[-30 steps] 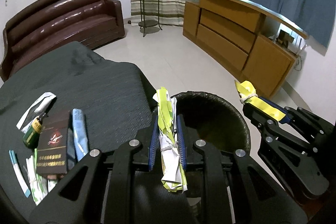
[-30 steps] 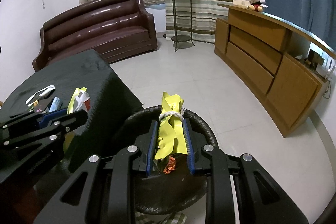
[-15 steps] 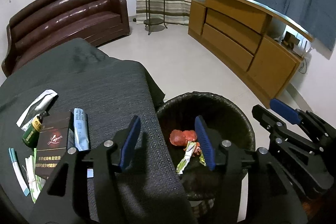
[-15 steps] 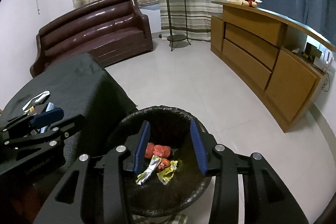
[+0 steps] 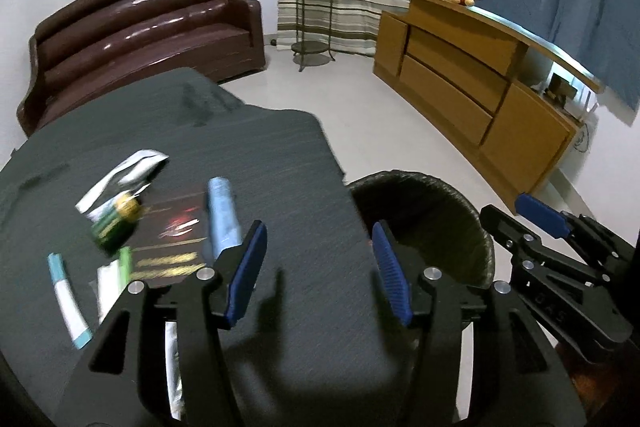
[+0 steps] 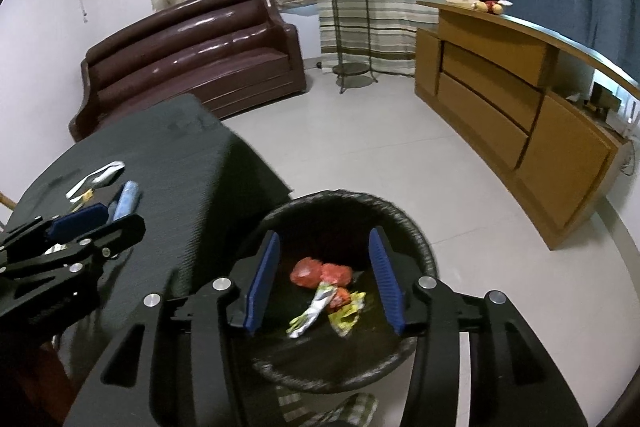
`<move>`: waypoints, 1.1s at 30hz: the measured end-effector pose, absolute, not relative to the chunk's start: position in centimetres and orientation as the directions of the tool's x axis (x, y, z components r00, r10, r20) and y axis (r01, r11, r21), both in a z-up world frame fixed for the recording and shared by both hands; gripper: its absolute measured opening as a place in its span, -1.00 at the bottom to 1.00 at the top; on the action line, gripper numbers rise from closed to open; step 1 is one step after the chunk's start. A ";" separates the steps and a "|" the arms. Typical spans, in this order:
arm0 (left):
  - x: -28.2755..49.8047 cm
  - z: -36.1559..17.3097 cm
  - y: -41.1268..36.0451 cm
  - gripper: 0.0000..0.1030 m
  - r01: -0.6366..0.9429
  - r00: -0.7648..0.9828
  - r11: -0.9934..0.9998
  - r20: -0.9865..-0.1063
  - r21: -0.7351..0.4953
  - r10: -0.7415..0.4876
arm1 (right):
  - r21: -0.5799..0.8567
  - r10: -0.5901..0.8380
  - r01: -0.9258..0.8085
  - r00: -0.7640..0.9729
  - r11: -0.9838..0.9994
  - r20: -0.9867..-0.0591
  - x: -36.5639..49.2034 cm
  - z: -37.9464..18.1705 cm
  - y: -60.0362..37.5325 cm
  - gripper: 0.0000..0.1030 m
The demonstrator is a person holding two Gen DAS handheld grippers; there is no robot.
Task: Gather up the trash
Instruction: 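Move both open grippers back over the trash on the table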
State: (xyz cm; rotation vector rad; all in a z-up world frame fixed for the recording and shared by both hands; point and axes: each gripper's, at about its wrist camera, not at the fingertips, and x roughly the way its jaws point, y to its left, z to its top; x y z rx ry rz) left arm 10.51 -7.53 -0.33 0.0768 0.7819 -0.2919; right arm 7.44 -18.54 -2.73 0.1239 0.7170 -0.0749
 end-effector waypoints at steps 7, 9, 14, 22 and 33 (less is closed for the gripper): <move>8.4 1.0 -2.4 0.05 0.217 0.700 0.975 -0.690 -0.040 -0.184 | 0.095 0.030 0.044 0.749 0.995 -0.662 6.7 -2.2 -14.9 -0.09; 7.8 1.3 -0.9 0.06 0.195 0.710 0.980 -0.685 -0.030 -0.162 | 0.094 0.048 0.019 0.748 0.995 -0.662 6.4 -2.1 -13.7 -0.09; 6.4 1.4 2.5 0.07 0.140 0.731 0.990 -0.675 -0.002 -0.104 | 0.090 0.086 -0.035 0.746 0.995 -0.661 5.6 -1.7 -10.9 -0.09; 4.5 0.8 8.2 0.16 0.047 0.739 0.999 -0.673 0.012 -0.027 | 0.097 0.147 -0.111 0.726 0.989 -0.672 4.7 -1.8 -5.9 -0.08; 2.6 0.1 14.2 0.17 -0.036 0.741 0.999 -0.671 0.000 0.027 | 0.081 0.199 -0.201 0.684 0.976 -0.702 3.7 -2.7 0.7 -0.08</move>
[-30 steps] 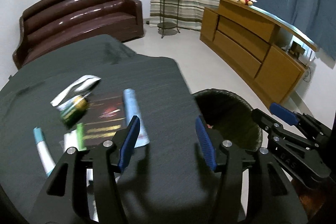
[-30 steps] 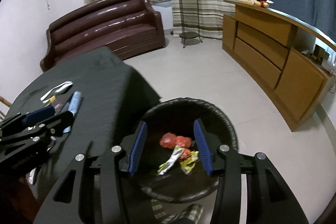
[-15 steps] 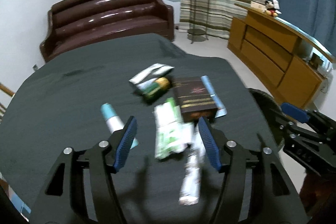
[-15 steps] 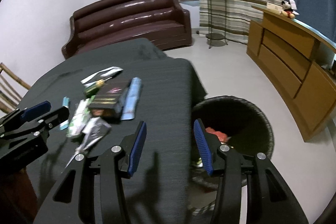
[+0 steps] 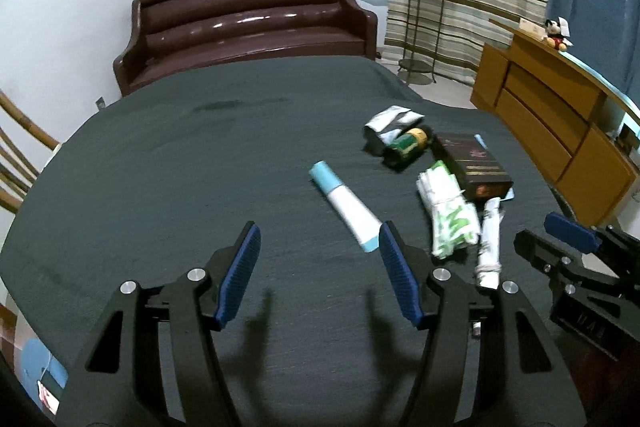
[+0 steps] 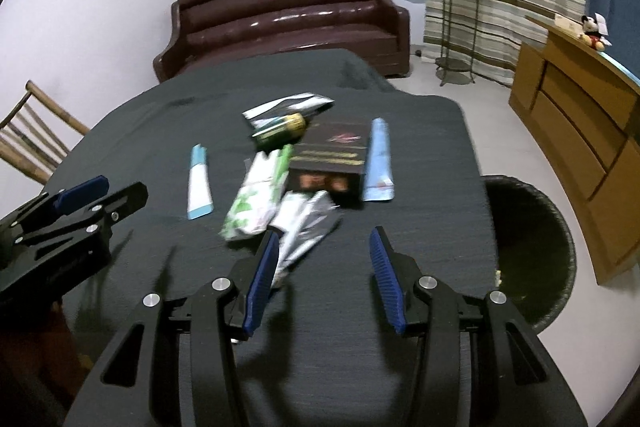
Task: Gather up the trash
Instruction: 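Move both open grippers back over the trash on the table, then lower the right gripper onto the white printed wrapper and close it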
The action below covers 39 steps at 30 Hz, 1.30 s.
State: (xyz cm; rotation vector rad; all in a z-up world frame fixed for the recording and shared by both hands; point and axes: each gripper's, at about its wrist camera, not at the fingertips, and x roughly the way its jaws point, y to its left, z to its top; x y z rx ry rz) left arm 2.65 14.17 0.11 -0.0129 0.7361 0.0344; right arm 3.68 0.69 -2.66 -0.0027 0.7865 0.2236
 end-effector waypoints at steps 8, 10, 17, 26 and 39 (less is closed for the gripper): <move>2.3 -0.3 16.3 0.17 -0.055 0.737 0.998 -0.676 -0.040 0.014 | 0.074 0.194 -0.211 0.634 0.975 -0.749 3.7 -4.2 3.5 -0.07; 2.3 -0.4 16.4 0.18 -0.055 0.737 0.997 -0.676 -0.049 0.007 | 0.075 0.189 -0.206 0.621 0.976 -0.761 3.6 -4.6 3.6 -0.06; 2.6 -0.9 16.2 0.18 -0.045 0.728 0.996 -0.685 -0.075 -0.019 | 0.041 0.153 -0.192 0.618 0.981 -0.771 3.4 -4.7 3.6 -0.07; 2.6 -1.0 16.0 0.18 -0.042 0.725 0.996 -0.688 -0.078 -0.023 | 0.039 0.130 -0.158 0.621 0.987 -0.773 3.6 -4.5 2.5 -0.27; 2.5 -1.1 13.7 0.18 -0.003 0.717 0.997 -0.695 -0.077 -0.052 | -0.007 0.139 -0.212 0.665 0.977 -0.734 2.4 -3.0 2.4 -0.64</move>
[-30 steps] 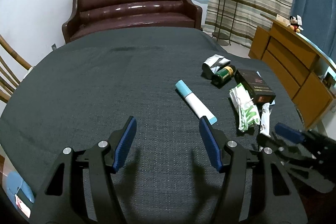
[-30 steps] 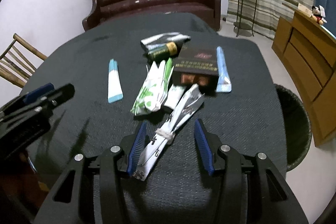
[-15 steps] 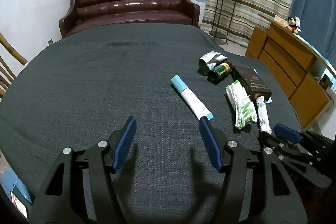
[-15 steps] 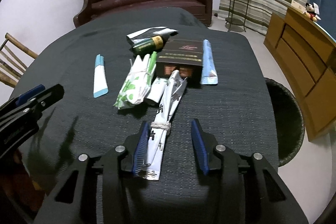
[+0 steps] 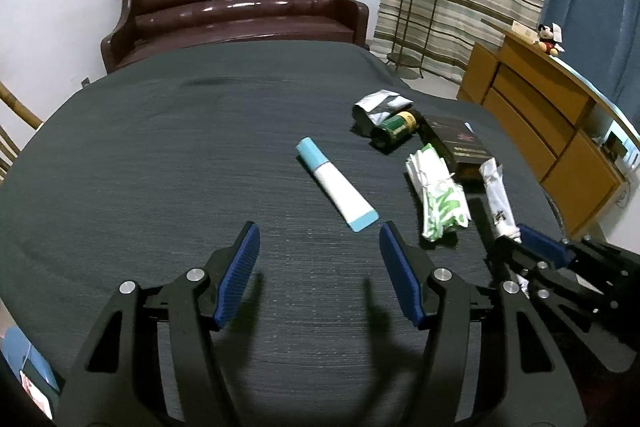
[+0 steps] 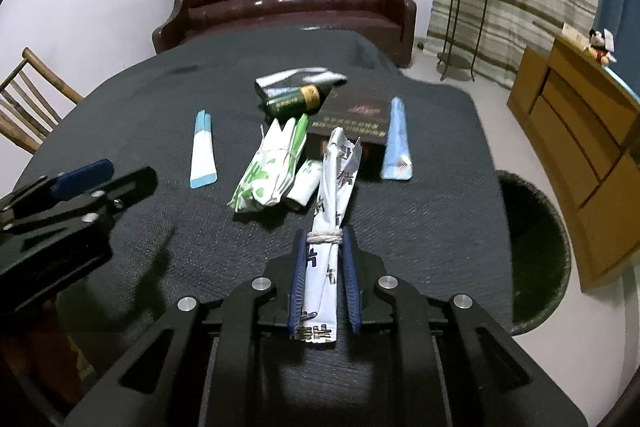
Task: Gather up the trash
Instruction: 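Lower the right gripper onto the white printed wrapper and close it, then grasp the white-green packet with the left gripper while the right gripper holds the white wrapper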
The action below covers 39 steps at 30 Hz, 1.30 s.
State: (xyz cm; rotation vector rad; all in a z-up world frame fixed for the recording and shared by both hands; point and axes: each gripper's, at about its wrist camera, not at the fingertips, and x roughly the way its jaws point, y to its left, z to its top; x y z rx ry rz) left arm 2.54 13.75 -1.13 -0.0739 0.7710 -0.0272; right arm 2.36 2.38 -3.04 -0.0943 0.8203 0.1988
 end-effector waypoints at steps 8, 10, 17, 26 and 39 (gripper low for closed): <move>3.2 -1.1 11.2 0.18 0.031 0.708 0.996 -0.701 -0.088 -0.084 | 0.001 0.121 -0.169 0.704 0.986 -0.700 2.7 -1.9 -0.3 -0.64; 3.5 -1.0 10.6 0.18 0.040 0.705 0.995 -0.703 -0.089 -0.092 | 0.002 0.114 -0.156 0.713 0.988 -0.692 3.0 -1.7 -1.2 -0.64; 4.9 -1.2 8.1 0.19 0.058 0.690 0.994 -0.716 -0.094 -0.108 | 0.016 0.089 -0.106 0.734 0.994 -0.673 4.1 -1.5 -4.7 -0.64; 7.5 -2.0 5.5 0.19 0.058 0.670 0.996 -0.737 -0.064 -0.086 | 0.059 0.103 -0.086 0.737 0.995 -0.667 5.3 -2.1 -7.3 -0.64; 8.7 -3.2 5.6 -0.27 0.041 0.636 0.993 -0.764 -0.109 -0.111 | 0.117 0.151 -0.097 0.712 0.988 -0.686 5.9 -3.5 -8.8 -0.64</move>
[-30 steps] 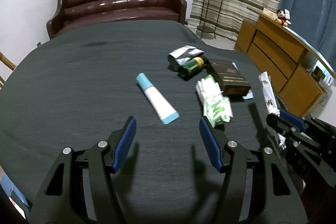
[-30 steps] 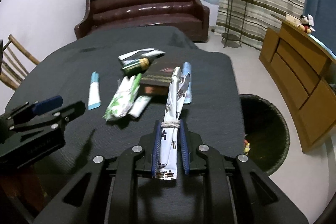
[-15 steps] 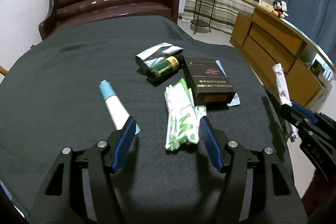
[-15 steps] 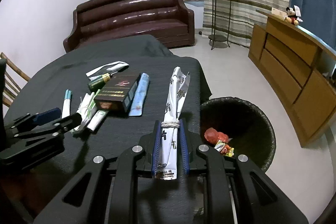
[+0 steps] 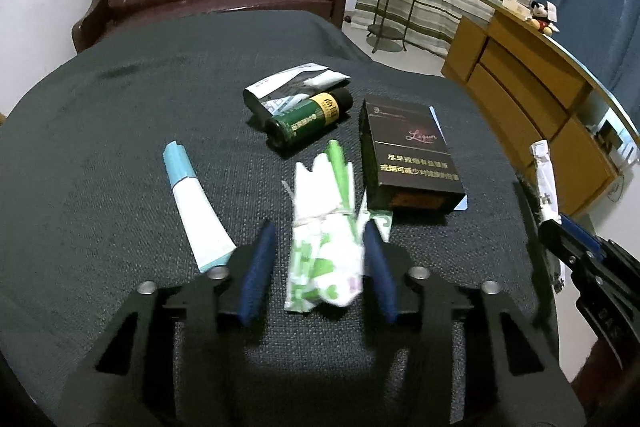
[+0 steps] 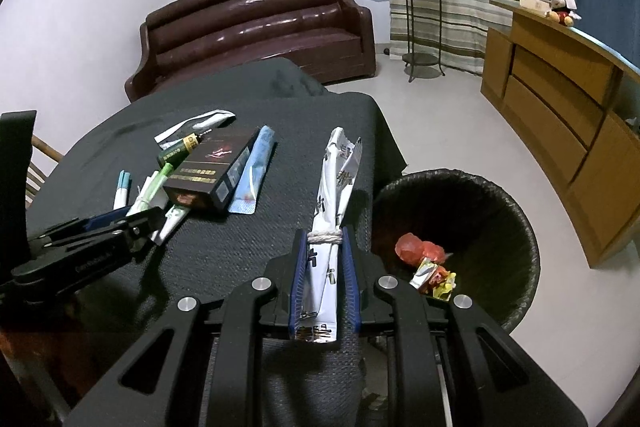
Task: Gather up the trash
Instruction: 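Grasp the white-green packet with the left gripper while the right gripper holds the white wrapper, then carry the white-green packet and white wrapper in both grippers over the bin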
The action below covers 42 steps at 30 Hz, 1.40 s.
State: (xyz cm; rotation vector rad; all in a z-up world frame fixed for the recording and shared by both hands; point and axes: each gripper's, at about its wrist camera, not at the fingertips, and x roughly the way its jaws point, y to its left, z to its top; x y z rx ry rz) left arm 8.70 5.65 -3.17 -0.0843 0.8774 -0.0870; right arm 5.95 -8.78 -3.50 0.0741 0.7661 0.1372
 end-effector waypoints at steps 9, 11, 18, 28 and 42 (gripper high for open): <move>8.2 -2.5 5.9 -0.40 0.056 0.662 0.993 -0.740 -0.107 -0.117 | 0.120 0.153 -0.097 0.711 0.988 -0.687 5.9 -3.6 -8.9 -0.64; 7.9 -2.4 6.1 -0.41 0.056 0.669 0.993 -0.734 -0.106 -0.116 | 0.118 0.153 -0.099 0.711 0.988 -0.686 5.9 -3.6 -8.9 -0.64; 7.0 -1.9 6.6 -0.43 0.053 0.686 0.993 -0.719 -0.104 -0.112 | 0.109 0.149 -0.102 0.715 0.989 -0.683 5.7 -3.6 -8.8 -0.64; 5.5 -0.3 6.3 -0.43 0.063 0.719 0.991 -0.684 -0.114 -0.124 | 0.096 0.131 -0.089 0.729 0.991 -0.672 5.5 -3.2 -9.2 -0.64; 5.9 1.5 -0.8 -0.43 0.242 0.730 0.963 -0.632 -0.117 -0.260 | 0.044 0.018 0.013 0.763 0.999 -0.646 5.9 -1.9 -13.7 -0.64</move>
